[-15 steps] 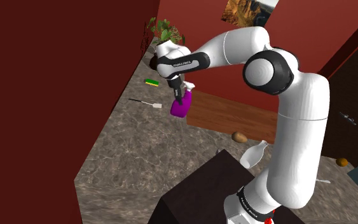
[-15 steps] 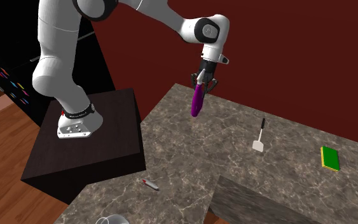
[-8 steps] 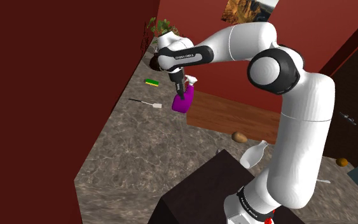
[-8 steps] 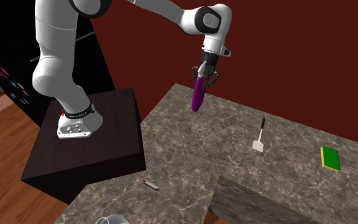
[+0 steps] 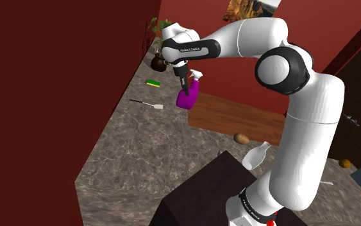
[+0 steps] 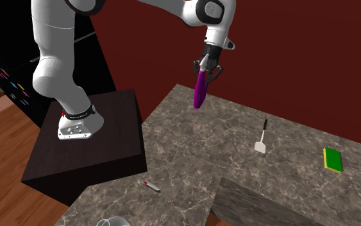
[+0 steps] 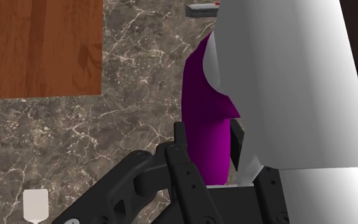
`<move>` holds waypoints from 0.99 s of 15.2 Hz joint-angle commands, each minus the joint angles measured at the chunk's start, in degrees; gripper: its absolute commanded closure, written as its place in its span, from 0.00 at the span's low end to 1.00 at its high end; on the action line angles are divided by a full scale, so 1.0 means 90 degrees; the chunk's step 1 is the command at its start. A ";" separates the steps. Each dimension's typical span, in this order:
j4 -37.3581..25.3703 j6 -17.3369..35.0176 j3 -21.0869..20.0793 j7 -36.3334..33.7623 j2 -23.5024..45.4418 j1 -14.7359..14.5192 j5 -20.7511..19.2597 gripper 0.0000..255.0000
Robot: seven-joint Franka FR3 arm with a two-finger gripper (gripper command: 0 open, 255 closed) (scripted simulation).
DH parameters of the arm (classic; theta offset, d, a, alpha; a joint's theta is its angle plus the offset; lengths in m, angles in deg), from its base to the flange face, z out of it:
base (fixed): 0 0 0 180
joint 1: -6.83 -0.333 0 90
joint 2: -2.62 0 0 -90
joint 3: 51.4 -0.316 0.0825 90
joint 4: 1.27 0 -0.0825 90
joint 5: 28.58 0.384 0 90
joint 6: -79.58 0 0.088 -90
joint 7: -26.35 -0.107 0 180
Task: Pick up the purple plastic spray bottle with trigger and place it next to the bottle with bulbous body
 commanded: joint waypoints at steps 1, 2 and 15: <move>0.0400 0.0165 0.0058 0.0094 -0.0284 0.0103 -0.0058 1.00; 0.0641 0.0286 0.0099 0.0156 -0.0439 0.0173 -0.0098 1.00; 0.2871 0.1618 0.0822 0.1163 -0.1930 0.1119 -0.0752 1.00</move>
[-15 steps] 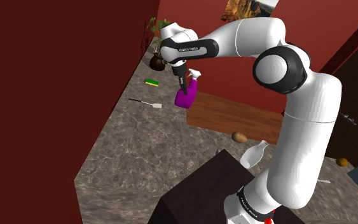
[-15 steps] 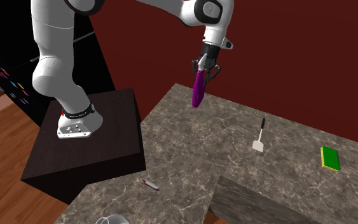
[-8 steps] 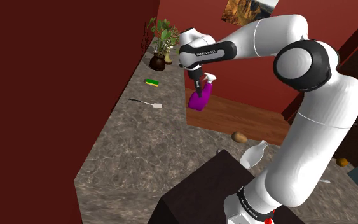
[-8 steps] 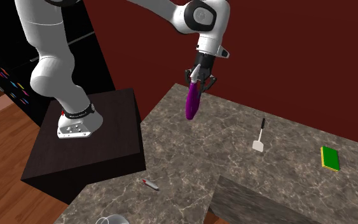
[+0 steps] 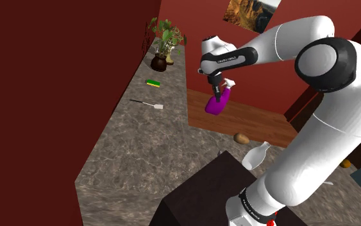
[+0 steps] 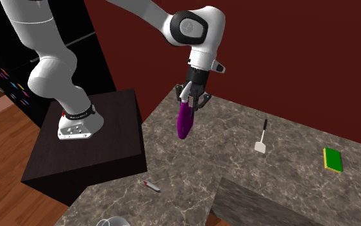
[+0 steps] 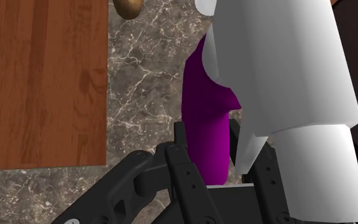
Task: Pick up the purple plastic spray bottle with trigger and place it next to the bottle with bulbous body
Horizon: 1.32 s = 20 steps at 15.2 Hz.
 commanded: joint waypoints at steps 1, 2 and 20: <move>0.0204 0.0168 0.0137 0.0204 -0.0158 0.0159 -0.0113 1.00; 0.0309 0.0260 0.0206 0.0296 -0.0230 0.0237 -0.0172 1.00; 0.0932 0.1915 0.1598 0.2306 -0.0511 0.1759 -0.0930 1.00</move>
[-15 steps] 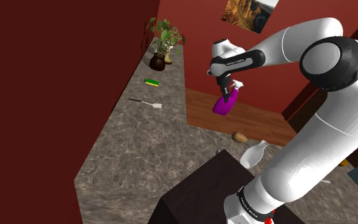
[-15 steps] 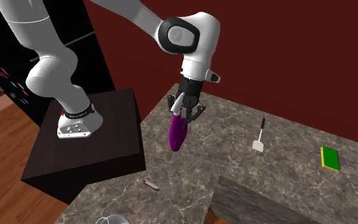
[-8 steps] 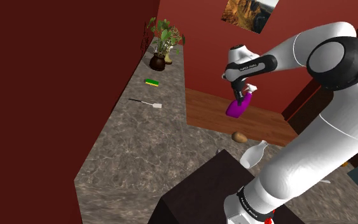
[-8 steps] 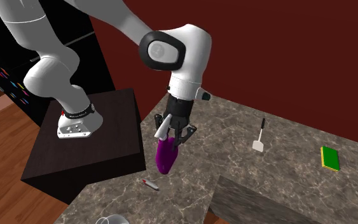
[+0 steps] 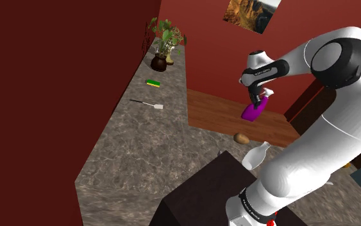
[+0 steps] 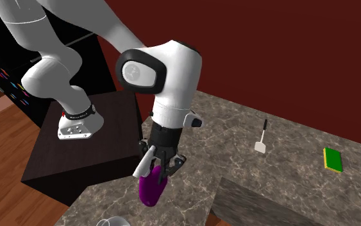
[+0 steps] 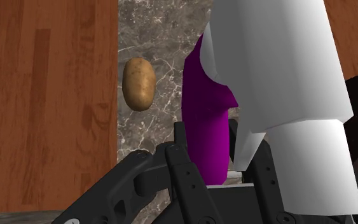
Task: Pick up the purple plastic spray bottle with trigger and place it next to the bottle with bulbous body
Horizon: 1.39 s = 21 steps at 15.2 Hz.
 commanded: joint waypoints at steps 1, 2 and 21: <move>-0.0021 0.0223 0.0166 0.0275 0.0063 0.0193 -0.0036 1.00; -0.0062 0.0319 0.0241 0.0414 0.0116 0.0284 -0.0031 1.00; 0.0191 0.1741 0.0415 0.0103 0.1236 0.0613 -0.0125 1.00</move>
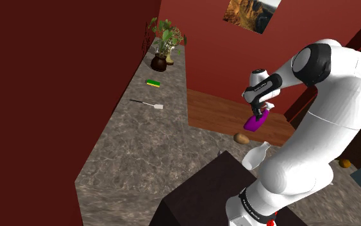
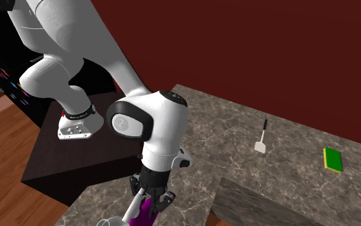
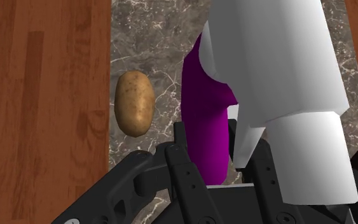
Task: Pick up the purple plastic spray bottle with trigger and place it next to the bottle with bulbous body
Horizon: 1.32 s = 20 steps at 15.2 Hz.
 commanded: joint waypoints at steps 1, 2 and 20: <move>0.0010 0.0149 -0.0007 -0.0085 0.0157 0.0013 -0.0007 1.00; 0.0018 0.0219 -0.0008 -0.0122 0.0226 0.0021 -0.0014 1.00; -0.0073 0.1384 -0.0049 -0.0802 0.1609 0.0165 -0.0129 1.00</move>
